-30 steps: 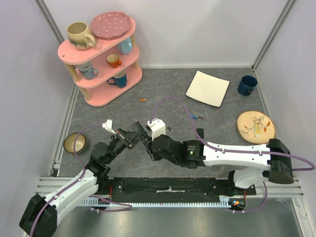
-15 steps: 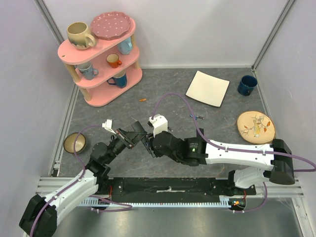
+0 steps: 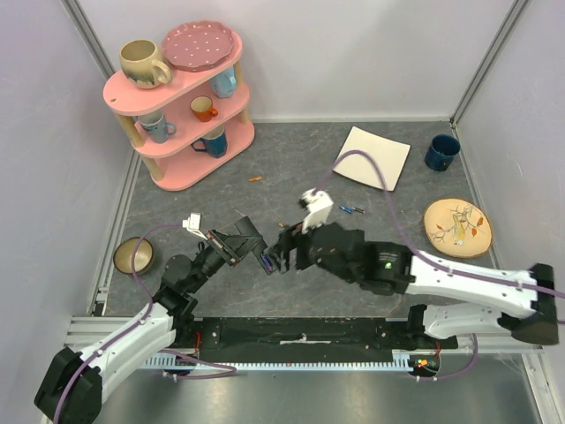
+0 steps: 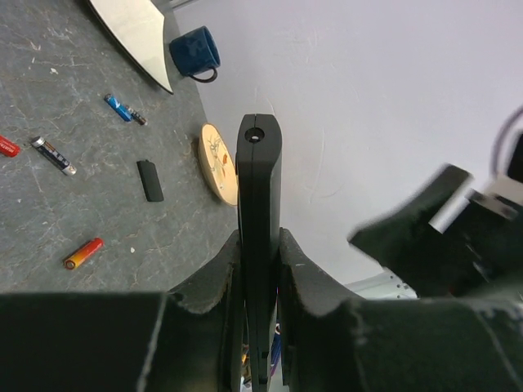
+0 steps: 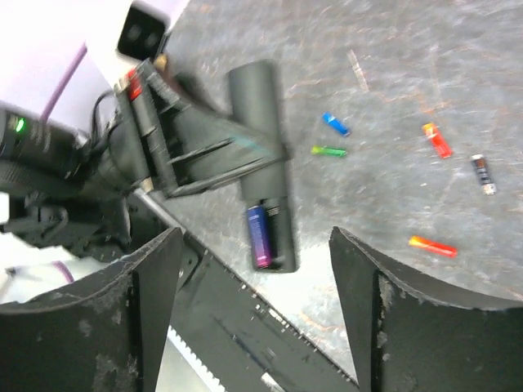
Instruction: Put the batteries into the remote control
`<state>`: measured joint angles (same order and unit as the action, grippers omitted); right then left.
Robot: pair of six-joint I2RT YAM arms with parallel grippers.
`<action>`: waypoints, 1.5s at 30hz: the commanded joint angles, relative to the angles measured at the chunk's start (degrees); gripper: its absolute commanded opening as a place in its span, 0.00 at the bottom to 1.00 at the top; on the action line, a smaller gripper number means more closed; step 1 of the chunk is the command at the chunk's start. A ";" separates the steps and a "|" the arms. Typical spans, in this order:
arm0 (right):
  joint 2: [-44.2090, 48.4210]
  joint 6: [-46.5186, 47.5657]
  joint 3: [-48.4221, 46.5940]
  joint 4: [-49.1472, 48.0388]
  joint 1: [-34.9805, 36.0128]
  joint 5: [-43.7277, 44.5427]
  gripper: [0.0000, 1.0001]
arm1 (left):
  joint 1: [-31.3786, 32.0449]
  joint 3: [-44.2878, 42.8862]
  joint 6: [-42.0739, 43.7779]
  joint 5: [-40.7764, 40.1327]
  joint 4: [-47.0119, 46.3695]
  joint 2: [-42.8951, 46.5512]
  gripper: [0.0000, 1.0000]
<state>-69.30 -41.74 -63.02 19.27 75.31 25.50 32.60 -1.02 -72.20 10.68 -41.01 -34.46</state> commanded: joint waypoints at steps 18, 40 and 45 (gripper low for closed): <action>4.79 -22.60 22.50 -28.40 -19.32 -35.51 0.91 | 0.01 2.69 -0.13 1.89 -11.90 -6.68 0.02; -2.42 -28.05 23.47 -33.24 -19.50 -35.96 0.86 | 0.09 2.51 -0.48 2.68 -13.74 -6.85 0.02; -2.95 -28.66 23.82 -33.85 -19.41 -35.60 0.85 | 0.01 2.69 -0.57 2.68 -13.74 -6.59 0.02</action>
<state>-71.79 -69.04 -39.77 -11.88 56.07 -10.41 32.60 -1.13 -72.25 12.58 -51.13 -41.58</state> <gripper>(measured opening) 0.851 0.241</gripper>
